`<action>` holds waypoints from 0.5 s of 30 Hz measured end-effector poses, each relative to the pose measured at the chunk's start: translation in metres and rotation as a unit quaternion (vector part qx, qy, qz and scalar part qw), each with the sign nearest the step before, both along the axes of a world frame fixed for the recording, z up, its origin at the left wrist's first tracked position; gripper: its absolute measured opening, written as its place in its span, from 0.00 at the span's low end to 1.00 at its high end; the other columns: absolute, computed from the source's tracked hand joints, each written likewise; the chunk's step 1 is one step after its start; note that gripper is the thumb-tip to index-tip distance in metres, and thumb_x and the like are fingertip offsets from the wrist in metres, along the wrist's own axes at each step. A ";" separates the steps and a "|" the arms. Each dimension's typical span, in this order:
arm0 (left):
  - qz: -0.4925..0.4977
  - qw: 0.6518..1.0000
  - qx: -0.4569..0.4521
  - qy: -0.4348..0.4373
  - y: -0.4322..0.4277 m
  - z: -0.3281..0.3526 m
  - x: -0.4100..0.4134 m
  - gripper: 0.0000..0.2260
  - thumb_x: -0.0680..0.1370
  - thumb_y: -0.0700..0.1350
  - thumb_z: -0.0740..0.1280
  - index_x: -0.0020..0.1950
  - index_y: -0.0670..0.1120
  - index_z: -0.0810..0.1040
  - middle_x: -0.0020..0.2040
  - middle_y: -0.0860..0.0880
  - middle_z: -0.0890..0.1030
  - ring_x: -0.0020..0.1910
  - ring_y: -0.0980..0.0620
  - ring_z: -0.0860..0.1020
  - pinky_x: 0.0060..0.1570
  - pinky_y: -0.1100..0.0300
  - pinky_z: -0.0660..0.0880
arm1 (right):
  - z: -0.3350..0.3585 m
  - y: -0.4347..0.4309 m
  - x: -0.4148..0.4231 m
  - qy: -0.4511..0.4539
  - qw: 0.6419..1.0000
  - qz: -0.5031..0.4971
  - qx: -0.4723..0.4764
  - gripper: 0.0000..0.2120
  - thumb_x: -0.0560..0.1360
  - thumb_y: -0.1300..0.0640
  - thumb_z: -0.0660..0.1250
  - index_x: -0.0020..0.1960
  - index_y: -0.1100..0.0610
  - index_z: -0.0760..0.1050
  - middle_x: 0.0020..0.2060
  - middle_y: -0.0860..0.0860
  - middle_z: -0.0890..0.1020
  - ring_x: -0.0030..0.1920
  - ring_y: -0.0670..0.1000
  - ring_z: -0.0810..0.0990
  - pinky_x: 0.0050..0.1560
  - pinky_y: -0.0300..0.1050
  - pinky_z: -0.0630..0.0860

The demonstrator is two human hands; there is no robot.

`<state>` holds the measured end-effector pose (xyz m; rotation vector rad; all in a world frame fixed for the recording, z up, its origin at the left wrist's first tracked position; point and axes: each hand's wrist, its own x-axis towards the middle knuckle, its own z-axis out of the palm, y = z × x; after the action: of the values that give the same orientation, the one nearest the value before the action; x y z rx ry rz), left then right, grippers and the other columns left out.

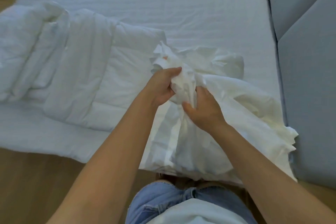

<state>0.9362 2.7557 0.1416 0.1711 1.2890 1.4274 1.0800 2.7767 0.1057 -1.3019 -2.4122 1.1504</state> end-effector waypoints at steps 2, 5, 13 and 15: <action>0.080 0.995 0.045 -0.043 -0.008 -0.004 -0.002 0.09 0.81 0.36 0.58 0.53 0.44 0.76 0.46 0.45 0.83 0.46 0.49 0.82 0.50 0.54 0.78 | 0.002 0.008 -0.008 -0.002 0.999 -0.042 0.001 0.06 0.76 0.56 0.60 0.45 0.59 0.66 0.38 0.52 0.72 0.42 0.57 0.72 0.38 0.46 0.65; 0.043 0.998 0.043 -0.009 -0.031 -0.015 0.009 0.17 0.80 0.51 0.60 0.63 0.43 0.74 0.53 0.45 0.81 0.53 0.48 0.79 0.52 0.57 0.78 | 0.013 0.017 -0.021 0.132 0.978 -0.116 -0.112 0.06 0.75 0.61 0.57 0.43 0.61 0.71 0.37 0.52 0.76 0.39 0.53 0.74 0.37 0.44 0.69; -0.034 0.982 -0.072 0.169 -0.074 -0.039 0.041 0.08 0.78 0.44 0.66 0.56 0.48 0.79 0.52 0.48 0.83 0.51 0.50 0.82 0.50 0.60 0.78 | 0.013 0.019 -0.044 0.229 0.897 -0.066 -0.373 0.05 0.76 0.54 0.66 0.50 0.53 0.76 0.46 0.51 0.82 0.47 0.50 0.82 0.45 0.43 0.78; 0.020 0.986 -0.071 0.150 -0.076 -0.032 0.025 0.10 0.78 0.42 0.65 0.58 0.44 0.79 0.51 0.45 0.84 0.50 0.48 0.82 0.49 0.57 0.79 | 0.005 0.012 -0.037 0.187 0.924 0.008 -0.332 0.13 0.70 0.43 0.69 0.52 0.45 0.74 0.48 0.45 0.82 0.47 0.44 0.81 0.45 0.38 0.75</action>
<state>0.9609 2.6792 0.1096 0.2733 1.6437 1.3719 1.0435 2.7892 0.1108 -1.0536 -1.8148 2.1146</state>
